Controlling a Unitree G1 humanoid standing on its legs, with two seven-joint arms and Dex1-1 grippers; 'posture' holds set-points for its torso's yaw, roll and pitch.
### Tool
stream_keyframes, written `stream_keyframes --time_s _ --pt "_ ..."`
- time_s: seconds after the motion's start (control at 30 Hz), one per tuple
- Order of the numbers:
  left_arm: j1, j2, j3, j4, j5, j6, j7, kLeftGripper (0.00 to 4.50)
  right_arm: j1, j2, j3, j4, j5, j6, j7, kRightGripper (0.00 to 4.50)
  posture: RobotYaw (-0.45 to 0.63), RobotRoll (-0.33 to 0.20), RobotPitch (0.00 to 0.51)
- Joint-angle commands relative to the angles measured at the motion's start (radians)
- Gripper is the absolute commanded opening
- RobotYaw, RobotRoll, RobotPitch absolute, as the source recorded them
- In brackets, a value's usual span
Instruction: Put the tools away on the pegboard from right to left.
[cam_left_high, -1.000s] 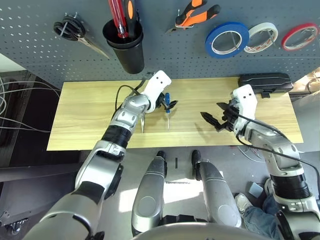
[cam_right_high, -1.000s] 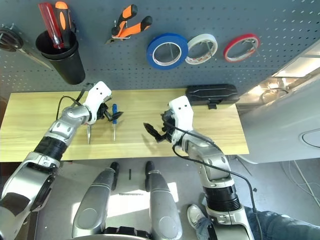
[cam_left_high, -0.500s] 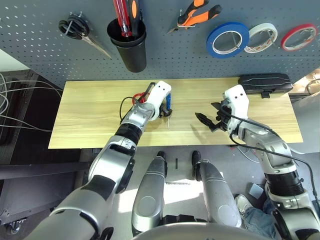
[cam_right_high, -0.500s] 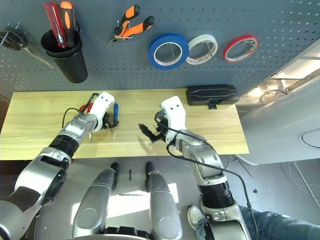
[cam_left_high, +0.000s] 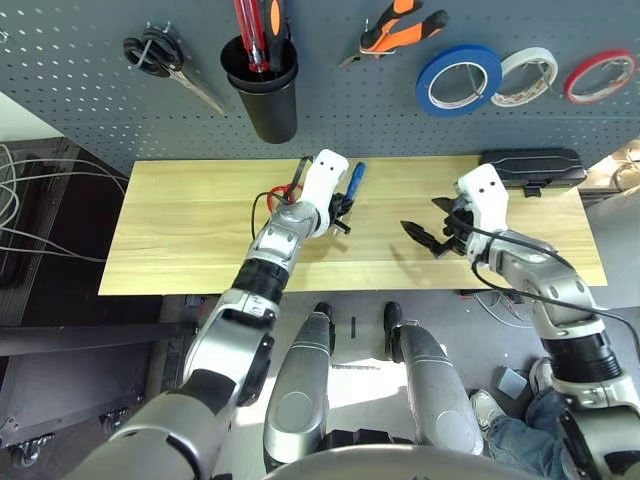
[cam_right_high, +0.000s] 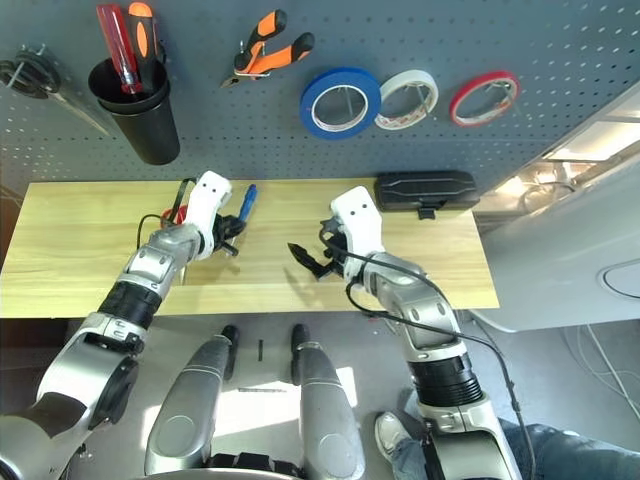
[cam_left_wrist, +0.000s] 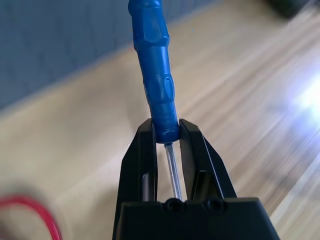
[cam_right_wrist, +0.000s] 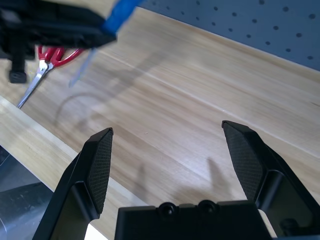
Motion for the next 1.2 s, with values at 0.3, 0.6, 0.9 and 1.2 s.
stream_keyframes --time_s 0.3,0.6,0.9,1.2 --pt "0.237 0.035 0.023 -0.327 -0.176 -0.256 -0.156 0.56 -0.047 -0.017 -0.004 -0.031 0.046 0.001 0.094 4.5 0.1 0.0 0.377" --pt "0.096 0.057 0.118 -0.487 -0.181 -0.438 -0.05 0.56 -0.157 0.052 -0.035 -0.024 0.105 -0.123 0.145 4.5 0.11 0.0 0.378" --pt "-0.129 0.091 0.203 -0.489 -0.097 -0.45 0.149 0.56 -0.333 0.162 -0.032 0.013 0.152 -0.112 0.116 4.5 0.13 0.0 0.369" --pt "-0.157 0.137 0.231 -0.486 -0.081 -0.384 0.222 0.56 -0.452 0.26 -0.044 0.115 0.153 -0.167 0.081 4.5 0.15 0.0 0.369"
